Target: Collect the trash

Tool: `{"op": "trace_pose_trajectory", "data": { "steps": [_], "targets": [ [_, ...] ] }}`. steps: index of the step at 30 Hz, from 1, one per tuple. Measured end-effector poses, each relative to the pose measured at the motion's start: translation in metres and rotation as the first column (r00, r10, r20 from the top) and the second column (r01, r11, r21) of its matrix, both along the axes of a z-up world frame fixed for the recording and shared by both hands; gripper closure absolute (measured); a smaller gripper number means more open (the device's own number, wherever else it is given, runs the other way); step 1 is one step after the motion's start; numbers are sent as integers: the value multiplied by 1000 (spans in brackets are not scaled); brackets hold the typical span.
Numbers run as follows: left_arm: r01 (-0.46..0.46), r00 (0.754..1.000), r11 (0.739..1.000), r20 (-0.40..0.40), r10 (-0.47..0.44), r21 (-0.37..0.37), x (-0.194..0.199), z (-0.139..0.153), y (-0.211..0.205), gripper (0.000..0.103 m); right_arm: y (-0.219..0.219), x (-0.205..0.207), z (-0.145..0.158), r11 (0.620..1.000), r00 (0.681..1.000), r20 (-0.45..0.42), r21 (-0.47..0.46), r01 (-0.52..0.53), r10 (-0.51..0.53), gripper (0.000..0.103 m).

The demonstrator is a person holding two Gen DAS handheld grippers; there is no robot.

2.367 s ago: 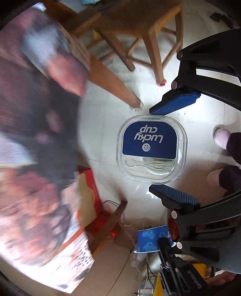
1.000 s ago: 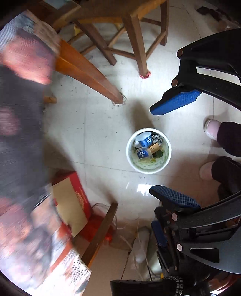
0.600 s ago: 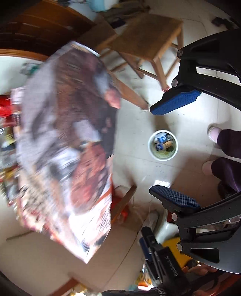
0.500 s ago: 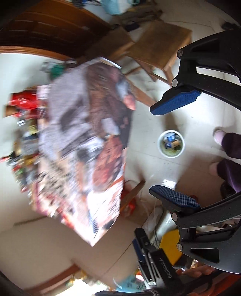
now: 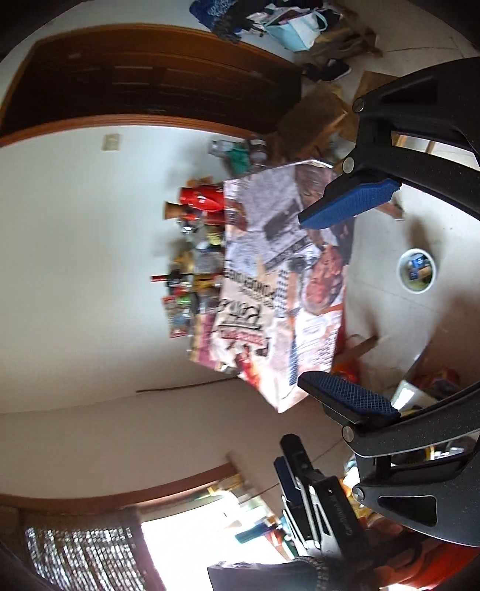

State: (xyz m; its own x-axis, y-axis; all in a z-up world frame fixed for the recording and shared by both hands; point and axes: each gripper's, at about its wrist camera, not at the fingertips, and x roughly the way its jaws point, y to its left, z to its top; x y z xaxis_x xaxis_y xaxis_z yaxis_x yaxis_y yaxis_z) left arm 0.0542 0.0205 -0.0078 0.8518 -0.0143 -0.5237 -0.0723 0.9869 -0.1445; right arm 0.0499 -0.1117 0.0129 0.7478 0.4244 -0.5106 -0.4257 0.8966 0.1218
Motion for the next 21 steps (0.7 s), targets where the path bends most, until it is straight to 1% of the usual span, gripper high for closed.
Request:
{"op": "trace_pose_trajectory", "data": {
  "steps": [2, 3, 4, 5, 6, 7, 8, 10, 13, 21],
  "targets": [
    [22, 998, 1000, 56, -22, 3, -29, 17, -2, 41, 1, -17, 10, 1000, 999, 40, 7, 13, -13, 21],
    [26, 997, 1000, 70, -27, 9, -39, 22, -3, 38, 2, -24, 12, 1000, 998, 54, 7, 16, -17, 21],
    [26, 996, 999, 88, -28, 22, -52, 28, -4, 32, 3, -34, 16, 1000, 997, 71, 5, 20, -20, 20],
    [20, 994, 999, 105, -24, 36, -63, 32, -6, 21, 3, -39, 18, 1000, 997, 80, 3, 23, -23, 17],
    [10, 993, 999, 118, -16, 48, -71, 34, -6, 14, 4, -48, 21, 1000, 995, 93, -1, 28, -28, 9],
    [-1, 991, 998, 130, -7, 58, -79, 36, -6, 3, 4, -54, 22, 999, 994, 106, -4, 37, -36, 6],
    [-11, 989, 998, 148, 2, 65, -87, 38, -7, 2, 4, -60, 23, 999, 992, 120, -6, 49, -48, 0],
    [-8, 988, 998, 157, -3, 70, -98, 40, -7, 2, 4, -69, 23, 998, 989, 133, -12, 67, -65, 0],
    [1, 988, 998, 157, -11, 66, -107, 40, -7, 2, 1, -74, 24, 997, 990, 124, -14, 74, -72, 0],
    [38, 987, 998, 155, -46, 56, -116, 39, -14, 2, -8, -90, 28, 996, 989, 120, -9, 92, -90, 0]
  ]
}}
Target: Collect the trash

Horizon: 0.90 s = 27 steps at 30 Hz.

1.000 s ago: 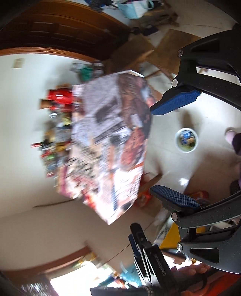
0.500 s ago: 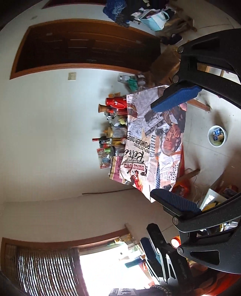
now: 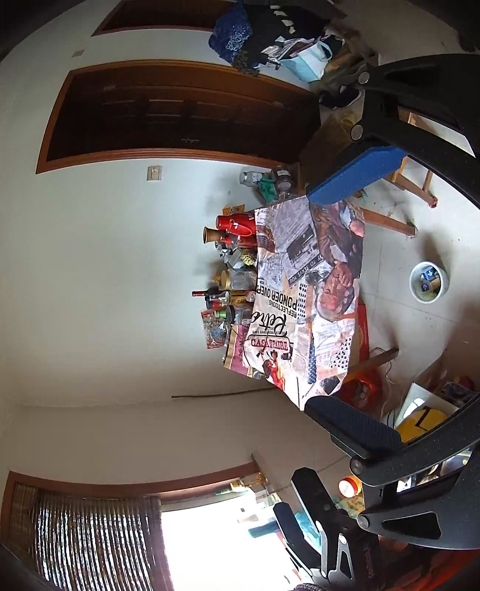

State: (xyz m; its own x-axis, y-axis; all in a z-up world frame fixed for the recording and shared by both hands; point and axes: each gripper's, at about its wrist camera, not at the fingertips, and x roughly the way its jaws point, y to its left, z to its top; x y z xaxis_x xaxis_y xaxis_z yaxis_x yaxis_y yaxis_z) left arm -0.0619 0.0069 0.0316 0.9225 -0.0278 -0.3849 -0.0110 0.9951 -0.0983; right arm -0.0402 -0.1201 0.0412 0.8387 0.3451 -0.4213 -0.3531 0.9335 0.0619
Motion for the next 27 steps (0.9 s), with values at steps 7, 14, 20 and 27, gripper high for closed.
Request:
{"op": "trace_pose_trajectory", "data": {
  "steps": [7, 14, 20, 27],
  "targets": [
    [19, 1000, 1000, 3, -19, 10, -5, -1, -6, 2, -4, -11, 0, 1000, 1000, -5, -2, 5, -5, 0],
    [21, 1000, 1000, 2, -21, 3, -8, -1, -5, 2, -1, -13, -2, 1000, 1000, -14, -20, -3, 3, 0],
    [18, 1000, 1000, -3, -18, 1, -8, -2, -3, 2, 1, -15, -1, 1000, 1000, -19, -23, -6, 5, 0],
    [15, 1000, 1000, -4, -15, 5, -6, -1, -4, 2, 3, -16, 0, 1000, 1000, -24, -29, -9, 8, 0]
  ]
}}
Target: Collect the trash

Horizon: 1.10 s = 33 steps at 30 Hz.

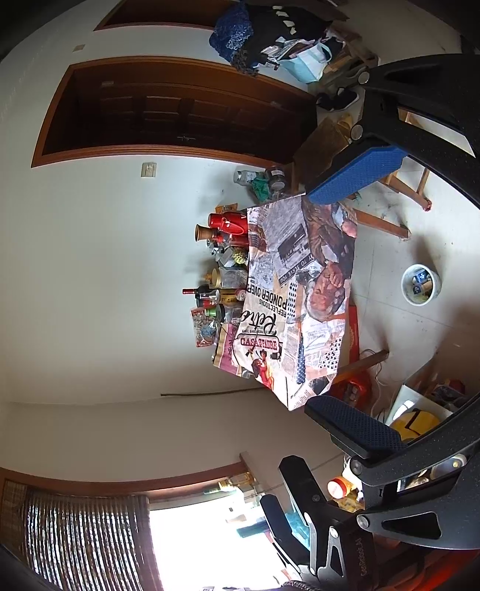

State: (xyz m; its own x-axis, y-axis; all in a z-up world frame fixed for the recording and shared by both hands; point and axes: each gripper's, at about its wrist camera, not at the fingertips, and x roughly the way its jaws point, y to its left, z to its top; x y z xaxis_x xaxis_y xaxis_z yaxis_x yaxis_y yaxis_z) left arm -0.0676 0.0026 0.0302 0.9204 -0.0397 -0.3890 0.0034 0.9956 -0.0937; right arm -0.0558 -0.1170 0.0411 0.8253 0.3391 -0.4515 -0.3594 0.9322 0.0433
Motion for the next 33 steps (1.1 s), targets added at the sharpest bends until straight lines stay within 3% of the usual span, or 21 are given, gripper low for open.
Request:
{"op": "trace_pose_trajectory", "data": {
  "steps": [33],
  "targets": [
    [3, 1000, 1000, -1, -3, -9, 4, 3, -9, 1, -5, 4, 1, 1000, 1000, -13, -5, -1, 1, 0]
  ]
}}
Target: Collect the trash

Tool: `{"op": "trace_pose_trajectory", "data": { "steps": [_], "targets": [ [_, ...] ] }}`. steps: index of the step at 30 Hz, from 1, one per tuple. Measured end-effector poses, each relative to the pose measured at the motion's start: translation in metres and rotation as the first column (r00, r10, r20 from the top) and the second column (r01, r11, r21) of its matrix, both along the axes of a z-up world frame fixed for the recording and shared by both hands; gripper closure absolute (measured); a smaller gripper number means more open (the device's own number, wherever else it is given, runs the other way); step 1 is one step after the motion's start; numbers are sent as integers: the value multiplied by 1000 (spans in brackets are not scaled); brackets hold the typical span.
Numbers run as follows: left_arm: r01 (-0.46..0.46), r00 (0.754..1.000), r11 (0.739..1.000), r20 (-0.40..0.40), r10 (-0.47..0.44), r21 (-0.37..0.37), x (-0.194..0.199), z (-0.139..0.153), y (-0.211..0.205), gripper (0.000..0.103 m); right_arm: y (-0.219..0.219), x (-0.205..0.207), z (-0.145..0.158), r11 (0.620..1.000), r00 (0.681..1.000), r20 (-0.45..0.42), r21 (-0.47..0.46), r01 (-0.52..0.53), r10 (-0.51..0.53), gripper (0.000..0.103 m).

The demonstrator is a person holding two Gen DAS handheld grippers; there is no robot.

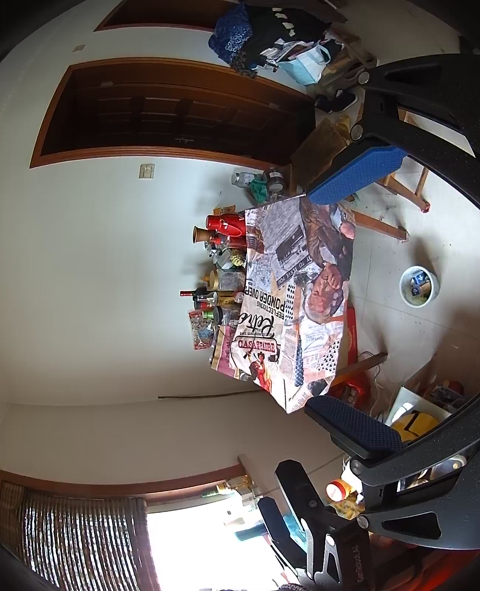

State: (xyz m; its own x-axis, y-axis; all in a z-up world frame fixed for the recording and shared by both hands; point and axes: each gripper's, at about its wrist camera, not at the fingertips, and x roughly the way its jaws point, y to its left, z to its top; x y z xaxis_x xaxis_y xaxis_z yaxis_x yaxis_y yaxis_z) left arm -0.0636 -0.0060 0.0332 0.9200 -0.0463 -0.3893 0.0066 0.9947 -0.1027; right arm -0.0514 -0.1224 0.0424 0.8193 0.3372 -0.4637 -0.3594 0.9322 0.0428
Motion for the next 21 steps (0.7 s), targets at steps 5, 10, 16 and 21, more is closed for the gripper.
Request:
{"op": "trace_pose_trajectory", "data": {
  "steps": [5, 10, 16, 21],
  "targets": [
    [9, 1000, 1000, 3, -9, -1, 0, -1, -2, 1, -1, 0, 1, 1000, 1000, 2, -4, 1, -1, 0],
    [17, 1000, 1000, 1, -17, -4, 1, -2, -2, 1, -2, 1, 2, 1000, 1000, 1, -9, -1, 1, 0],
    [25, 1000, 1000, 1, -25, -10, 2, -4, -1, 1, -3, 5, 2, 1000, 1000, -4, -9, -3, 3, 0],
    [16, 1000, 1000, -6, -17, -15, 10, -6, -1, 1, -7, 14, -2, 1000, 1000, -13, -10, -10, 10, 0]
  ]
}}
